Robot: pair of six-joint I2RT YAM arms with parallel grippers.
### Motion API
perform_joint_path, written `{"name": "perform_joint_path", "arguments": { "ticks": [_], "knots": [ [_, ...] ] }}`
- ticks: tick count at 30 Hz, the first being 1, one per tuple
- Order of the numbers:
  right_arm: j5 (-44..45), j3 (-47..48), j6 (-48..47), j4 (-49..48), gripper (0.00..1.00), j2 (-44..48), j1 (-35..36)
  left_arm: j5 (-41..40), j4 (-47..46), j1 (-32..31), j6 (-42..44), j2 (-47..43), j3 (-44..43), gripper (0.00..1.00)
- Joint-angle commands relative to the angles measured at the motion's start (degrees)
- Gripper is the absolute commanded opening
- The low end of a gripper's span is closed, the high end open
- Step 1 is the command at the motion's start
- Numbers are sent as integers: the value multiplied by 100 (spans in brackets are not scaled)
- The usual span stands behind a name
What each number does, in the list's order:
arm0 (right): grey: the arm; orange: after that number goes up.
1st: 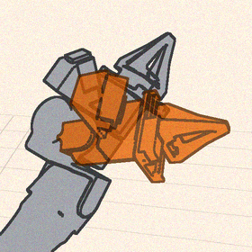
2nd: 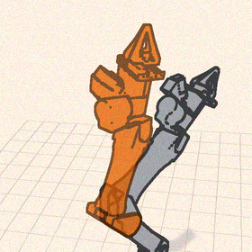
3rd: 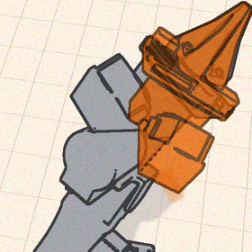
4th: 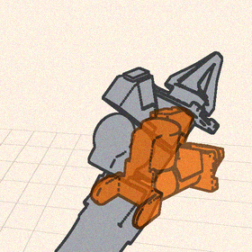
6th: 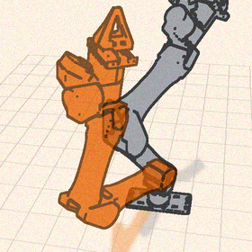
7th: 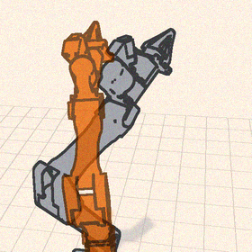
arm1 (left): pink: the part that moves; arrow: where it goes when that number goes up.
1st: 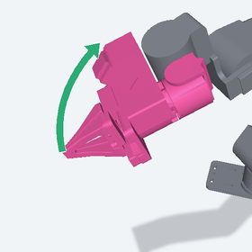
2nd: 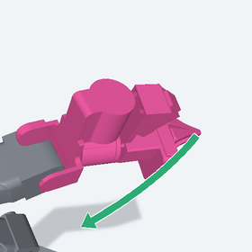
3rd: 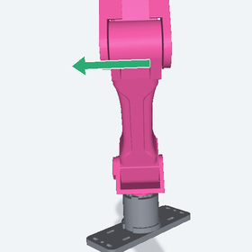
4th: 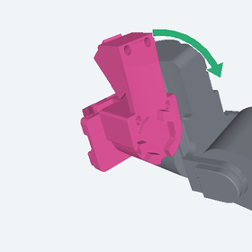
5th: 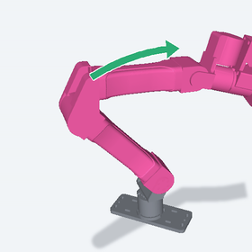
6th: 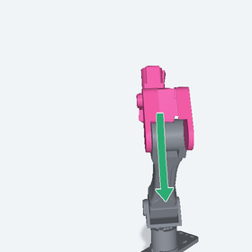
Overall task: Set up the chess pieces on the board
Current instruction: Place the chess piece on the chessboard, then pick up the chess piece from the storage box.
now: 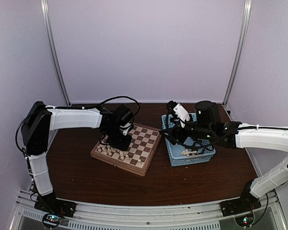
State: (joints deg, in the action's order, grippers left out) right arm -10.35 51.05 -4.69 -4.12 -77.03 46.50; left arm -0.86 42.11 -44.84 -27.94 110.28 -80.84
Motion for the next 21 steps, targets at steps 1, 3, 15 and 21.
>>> {"name": "perform_joint_path", "arguments": {
  "ticks": [1,3,15,21],
  "knots": [
    [-13,-9,13,-39,82,92,-26,37,-56,-2,65,14,-20,22],
    [89,20,48,23,82,86,-36,45,8,-5,61,-41,-94,22],
    [-62,1516,867,3397,58,-359,-603,-54,-51,-7,249,-1278,-163,26],
    [141,2077,965,4934,49,-652,-855,83,-428,-7,488,-1859,7,27]
  ]
}}
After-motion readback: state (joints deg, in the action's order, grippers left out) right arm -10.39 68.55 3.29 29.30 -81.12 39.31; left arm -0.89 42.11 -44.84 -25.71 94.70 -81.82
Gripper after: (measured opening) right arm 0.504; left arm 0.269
